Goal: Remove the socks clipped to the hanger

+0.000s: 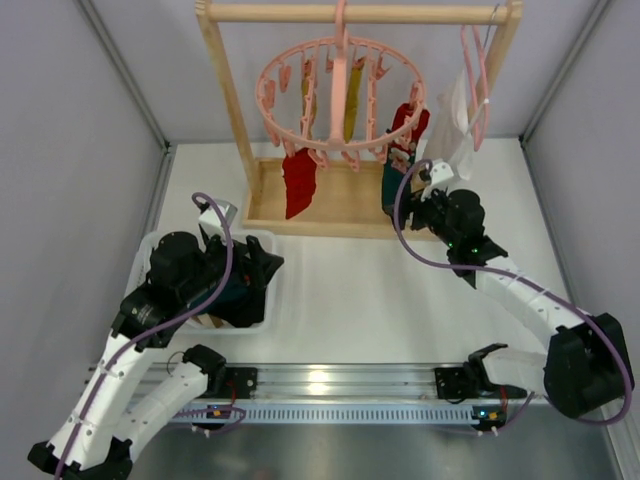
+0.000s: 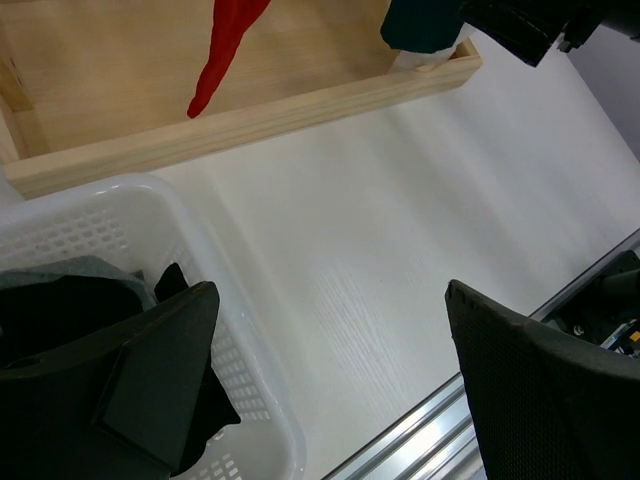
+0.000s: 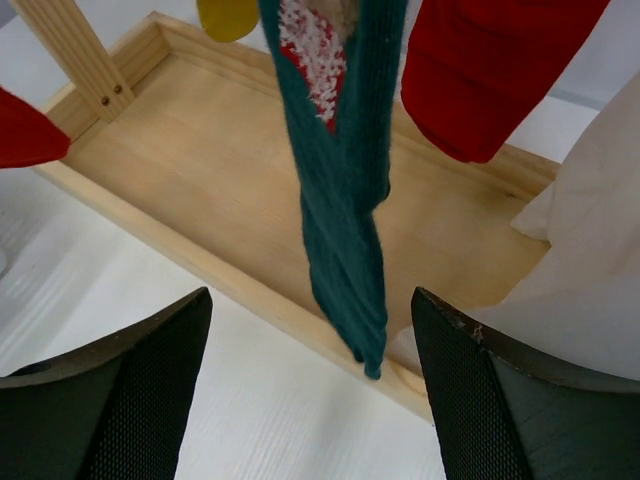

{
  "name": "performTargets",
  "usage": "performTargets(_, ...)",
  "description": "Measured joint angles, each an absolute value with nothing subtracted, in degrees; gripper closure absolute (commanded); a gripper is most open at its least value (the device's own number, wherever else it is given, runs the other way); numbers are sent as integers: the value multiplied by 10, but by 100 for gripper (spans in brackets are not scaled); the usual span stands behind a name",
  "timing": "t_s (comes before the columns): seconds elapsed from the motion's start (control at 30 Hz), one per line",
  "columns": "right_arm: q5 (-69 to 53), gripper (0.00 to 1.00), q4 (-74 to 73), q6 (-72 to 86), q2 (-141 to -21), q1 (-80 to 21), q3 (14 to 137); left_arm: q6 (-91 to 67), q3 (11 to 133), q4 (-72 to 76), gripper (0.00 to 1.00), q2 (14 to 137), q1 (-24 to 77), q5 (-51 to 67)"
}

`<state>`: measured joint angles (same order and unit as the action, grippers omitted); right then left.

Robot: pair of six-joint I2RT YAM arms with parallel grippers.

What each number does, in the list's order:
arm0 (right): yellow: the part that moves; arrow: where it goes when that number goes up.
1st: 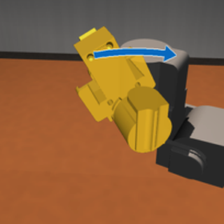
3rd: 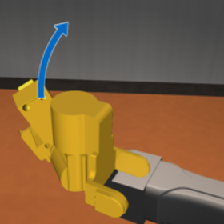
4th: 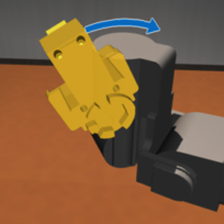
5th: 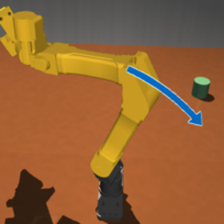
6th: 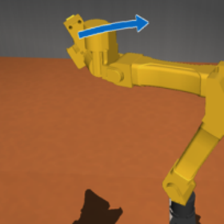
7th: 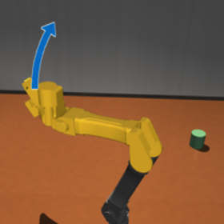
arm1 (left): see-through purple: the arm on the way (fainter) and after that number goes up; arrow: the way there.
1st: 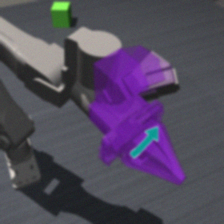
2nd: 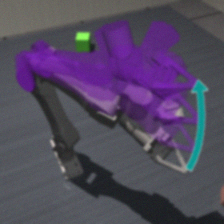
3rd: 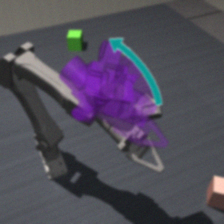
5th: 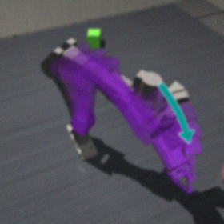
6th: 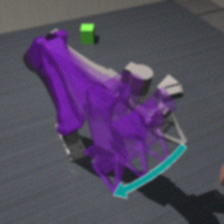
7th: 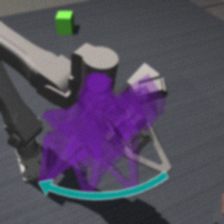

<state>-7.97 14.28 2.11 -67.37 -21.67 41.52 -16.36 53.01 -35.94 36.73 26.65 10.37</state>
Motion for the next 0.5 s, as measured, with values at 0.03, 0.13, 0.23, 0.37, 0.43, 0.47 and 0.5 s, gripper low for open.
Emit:
performTargets(0.03, -82, 25, 155, 19, -686, -214, 415, -164, 530, -359, 2, 367, 267, 106)
performTargets(0.13, -93, 34, 181, 15, -720, -209, 415, -164, 530, -359, 1, 365, 267, 109)
performTargets(0.23, -116, 45, 220, 18, -741, -208, 399, -164, 530, -359, 1, 363, 267, 113)
performTargets(0.37, -149, 73, 290, 38, -743, -209, 359, -177, 538, -360, 1, 364, 267, 111)
performTargets(0.43, -158, 89, 318, 50, -747, -215, 347, -190, 559, -363, 1, 370, 267, 106)
performTargets(0.47, -161, 91, 333, 55, -751, -219, 344, -199, 577, -363, 2, 376, 267, 101)
performTargets(0.5, -161, 94, 347, 62, -756, -224, 342, -207, 593, -363, 2, 382, 267, 97)
